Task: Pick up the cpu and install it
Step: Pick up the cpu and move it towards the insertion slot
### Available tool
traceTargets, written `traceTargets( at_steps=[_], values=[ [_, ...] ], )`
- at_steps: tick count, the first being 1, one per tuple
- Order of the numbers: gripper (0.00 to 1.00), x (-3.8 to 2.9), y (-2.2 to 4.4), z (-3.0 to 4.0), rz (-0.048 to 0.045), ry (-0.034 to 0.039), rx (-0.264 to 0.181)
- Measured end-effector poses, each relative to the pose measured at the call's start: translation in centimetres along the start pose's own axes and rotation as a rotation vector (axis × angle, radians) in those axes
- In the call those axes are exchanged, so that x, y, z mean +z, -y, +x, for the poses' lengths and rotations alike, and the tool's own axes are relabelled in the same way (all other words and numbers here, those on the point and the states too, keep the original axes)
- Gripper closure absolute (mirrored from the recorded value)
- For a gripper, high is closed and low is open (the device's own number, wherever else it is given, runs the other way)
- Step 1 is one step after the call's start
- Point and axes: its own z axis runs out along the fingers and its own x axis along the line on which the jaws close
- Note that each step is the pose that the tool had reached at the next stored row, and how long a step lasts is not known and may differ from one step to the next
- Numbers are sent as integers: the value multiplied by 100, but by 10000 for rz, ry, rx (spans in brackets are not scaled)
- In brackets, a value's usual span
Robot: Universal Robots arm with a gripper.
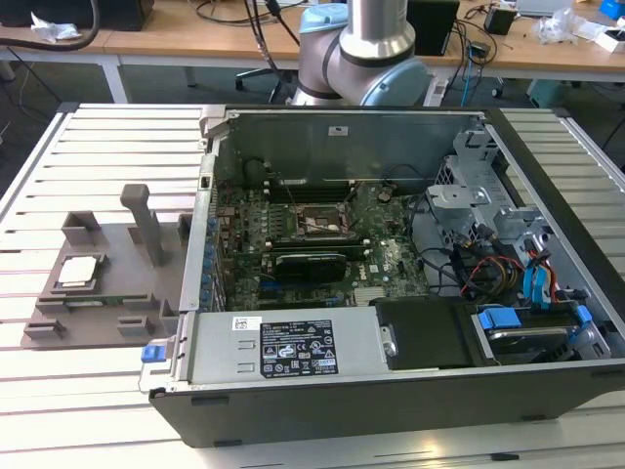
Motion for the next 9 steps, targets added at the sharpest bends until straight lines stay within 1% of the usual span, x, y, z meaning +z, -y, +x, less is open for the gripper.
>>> traceTargets(
  at_steps=[1, 4, 5, 7, 9],
  values=[
    [22, 25, 0, -28, 0, -11, -6],
    [22, 82, -2, -50, -1, -17, -13],
    [22, 123, -3, -55, 0, -22, -20],
    [22, 167, -4, -54, 0, -26, -23],
    [22, 235, -5, -53, -1, -29, -24]
  ],
)
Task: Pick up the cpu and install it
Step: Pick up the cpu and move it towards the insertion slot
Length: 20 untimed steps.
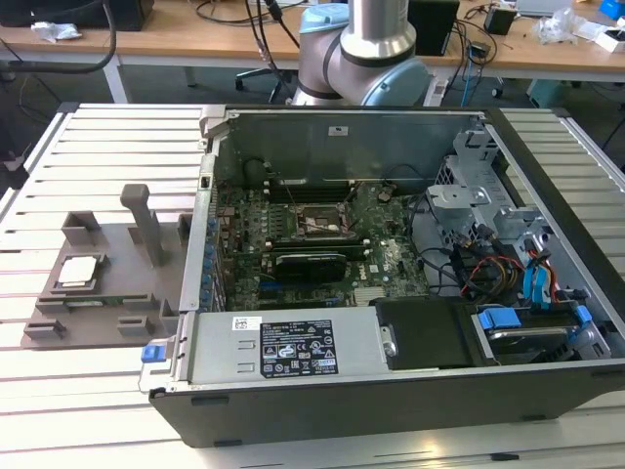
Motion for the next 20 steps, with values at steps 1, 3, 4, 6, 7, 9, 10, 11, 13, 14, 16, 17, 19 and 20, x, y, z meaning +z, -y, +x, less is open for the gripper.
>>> traceTargets(
  at_steps=[1, 3, 4, 6, 7, 9, 10, 11, 13, 14, 16, 17, 19, 20],
  values=[
    [22, 24, 0, 0, 0, 0, 0],
    [22, 49, -1, 1, 0, 0, 0],
    [22, 61, -1, 1, 0, 0, 0],
    [22, 103, -2, 2, 1, -1, 0],
    [22, 124, -2, 3, 0, -1, 0],
    [22, 153, -3, 3, 0, 0, 0],
    [22, 173, -3, 3, 0, -1, 0],
    [22, 189, -3, 4, 0, -1, 0],
    [22, 210, -4, 4, 0, -1, 0],
    [22, 219, -4, 4, 0, -1, 0],
    [22, 247, -4, 5, 0, -1, 0],
    [22, 264, -5, 5, 0, -2, 0],
    [22, 293, -5, 6, 0, -2, 0],
    [22, 306, -6, 6, 0, -2, 0]
  ],
)
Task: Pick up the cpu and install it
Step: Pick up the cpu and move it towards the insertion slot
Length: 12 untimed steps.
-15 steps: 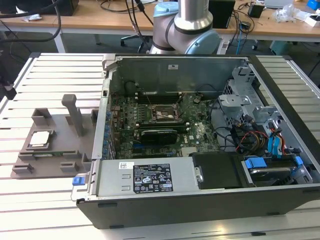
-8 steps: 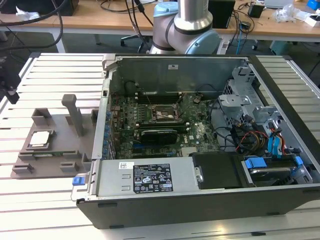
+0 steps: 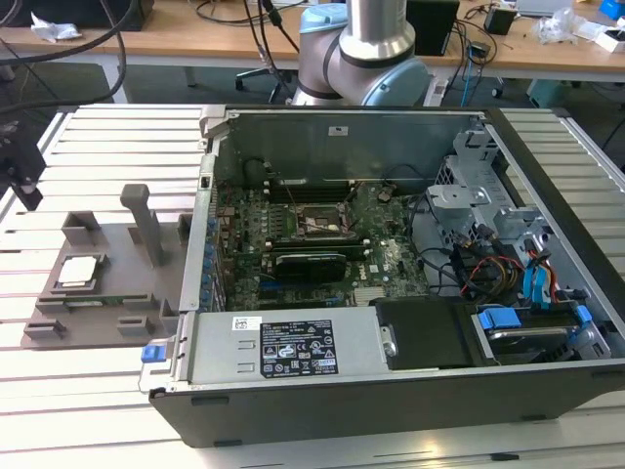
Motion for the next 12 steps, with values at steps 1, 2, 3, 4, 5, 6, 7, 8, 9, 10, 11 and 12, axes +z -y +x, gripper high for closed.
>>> traceTargets(
  at_steps=[1, 2, 3, 4, 5, 6, 7, 8, 9, 10, 11, 12],
  values=[
    [22, 9, 0, 0, 0, 1, 0],
    [22, 32, -1, 1, -1, 1, 0],
    [22, 57, -1, 1, -1, 1, 0],
    [22, 67, -1, 1, 0, 1, 0],
    [22, 75, -1, 1, 0, 0, 0],
    [22, 94, -2, 1, -1, 1, 0],
    [22, 110, -2, 2, 0, 0, 0],
    [22, 131, -3, 2, -1, 0, 0],
    [22, 145, -3, 2, -1, 1, 0],
    [22, 165, -3, 3, 0, 0, 0],
    [22, 181, -3, 3, 0, 0, 0],
    [22, 194, -4, 3, 0, 0, 0]
  ],
)
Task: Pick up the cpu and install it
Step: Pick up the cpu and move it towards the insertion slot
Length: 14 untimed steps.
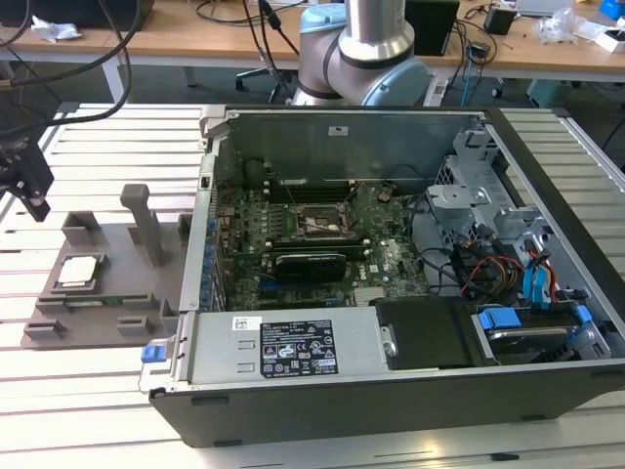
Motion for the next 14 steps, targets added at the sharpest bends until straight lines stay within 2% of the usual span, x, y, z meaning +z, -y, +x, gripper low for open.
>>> traceTargets(
  at_steps=[14],
  values=[
    [22, 134, -3, -2, 0, 0, 1]
  ],
)
